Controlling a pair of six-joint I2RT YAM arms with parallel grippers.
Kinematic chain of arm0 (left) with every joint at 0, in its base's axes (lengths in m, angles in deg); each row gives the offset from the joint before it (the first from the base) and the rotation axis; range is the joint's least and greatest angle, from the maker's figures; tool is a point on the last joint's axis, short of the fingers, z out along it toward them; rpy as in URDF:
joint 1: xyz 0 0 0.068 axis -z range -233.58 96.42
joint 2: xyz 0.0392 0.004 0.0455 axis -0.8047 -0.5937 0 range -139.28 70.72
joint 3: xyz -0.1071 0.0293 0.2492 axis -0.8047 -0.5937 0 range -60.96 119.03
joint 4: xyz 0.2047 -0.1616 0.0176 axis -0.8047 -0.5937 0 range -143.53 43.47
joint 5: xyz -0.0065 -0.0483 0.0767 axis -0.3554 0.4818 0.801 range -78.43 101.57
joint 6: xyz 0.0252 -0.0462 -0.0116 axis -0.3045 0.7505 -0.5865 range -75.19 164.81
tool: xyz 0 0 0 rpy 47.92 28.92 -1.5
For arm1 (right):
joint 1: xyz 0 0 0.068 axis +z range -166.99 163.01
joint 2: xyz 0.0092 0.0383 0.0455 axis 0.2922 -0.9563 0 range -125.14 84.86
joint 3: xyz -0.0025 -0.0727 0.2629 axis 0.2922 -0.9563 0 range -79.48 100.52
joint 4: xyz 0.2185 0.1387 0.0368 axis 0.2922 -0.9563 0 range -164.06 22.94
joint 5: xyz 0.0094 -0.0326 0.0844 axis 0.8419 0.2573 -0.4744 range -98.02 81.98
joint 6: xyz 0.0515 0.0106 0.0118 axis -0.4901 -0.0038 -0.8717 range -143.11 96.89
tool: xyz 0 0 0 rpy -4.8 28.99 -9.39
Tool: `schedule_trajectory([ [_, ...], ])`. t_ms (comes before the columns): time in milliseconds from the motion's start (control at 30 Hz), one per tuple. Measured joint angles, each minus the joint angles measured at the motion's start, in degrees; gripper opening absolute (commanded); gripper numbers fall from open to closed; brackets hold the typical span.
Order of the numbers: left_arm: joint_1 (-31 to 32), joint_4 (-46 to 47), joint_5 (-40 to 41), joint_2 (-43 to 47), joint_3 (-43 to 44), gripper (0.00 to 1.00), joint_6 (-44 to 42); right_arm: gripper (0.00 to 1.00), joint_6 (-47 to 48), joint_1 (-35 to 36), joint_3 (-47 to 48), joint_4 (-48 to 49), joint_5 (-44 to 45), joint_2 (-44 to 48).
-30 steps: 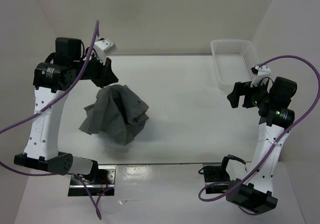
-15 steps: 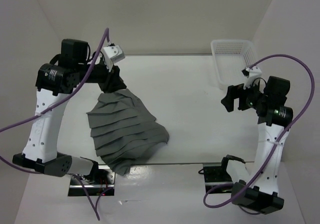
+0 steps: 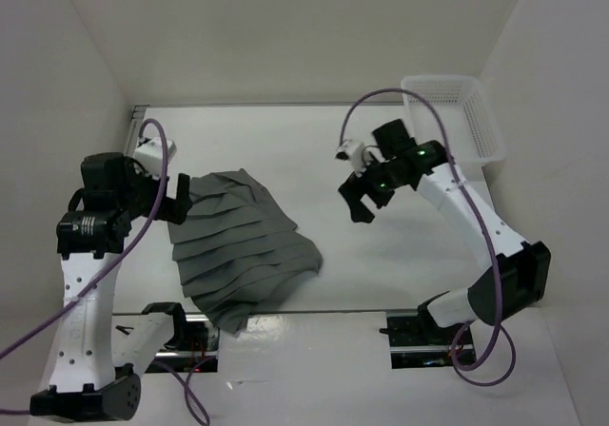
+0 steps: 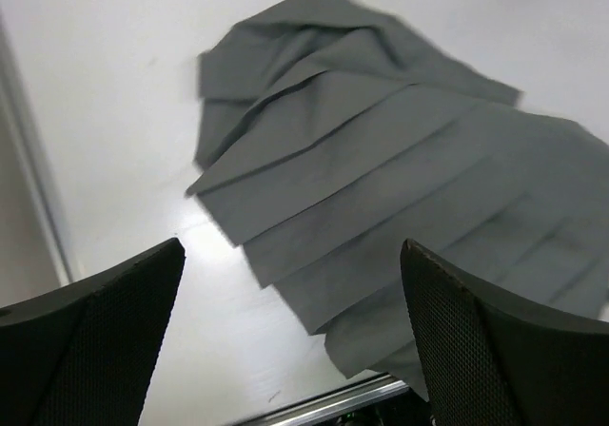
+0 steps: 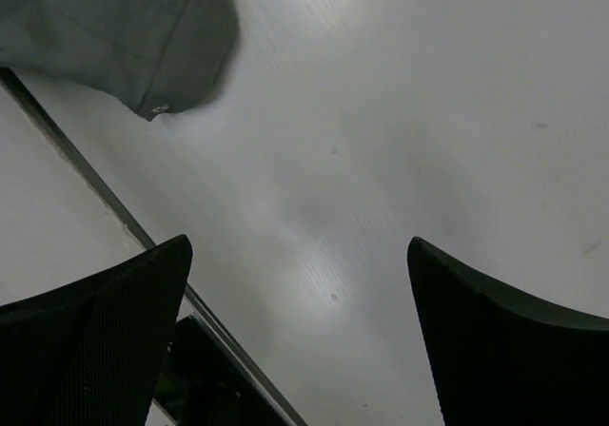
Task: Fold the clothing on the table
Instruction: Flatten the skirt out
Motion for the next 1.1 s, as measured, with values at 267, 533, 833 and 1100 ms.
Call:
schedule_trajectory([
  [267,-16.0,3.7,2.6,4.7,-8.2,1.00,3.3,0.98,-0.7,24.5,-6.6,5.1,9.4,-4.4],
  [533,-21.3,6.6,3.1,6.1,-8.4,1.00,4.7,0.98,-3.3,41.8,-13.9,14.4,21.6,-4.7],
  [833,-24.4,7.5,4.0,6.4,-9.5,1.00,4.9,0.99,-4.5,47.0,-19.6,28.1,29.2,-11.3],
  [1100,-25.8,8.3,4.1,7.9,-9.6,1.00,4.9,0.38,-4.5,47.0,-23.3,39.3,31.3,-16.6],
])
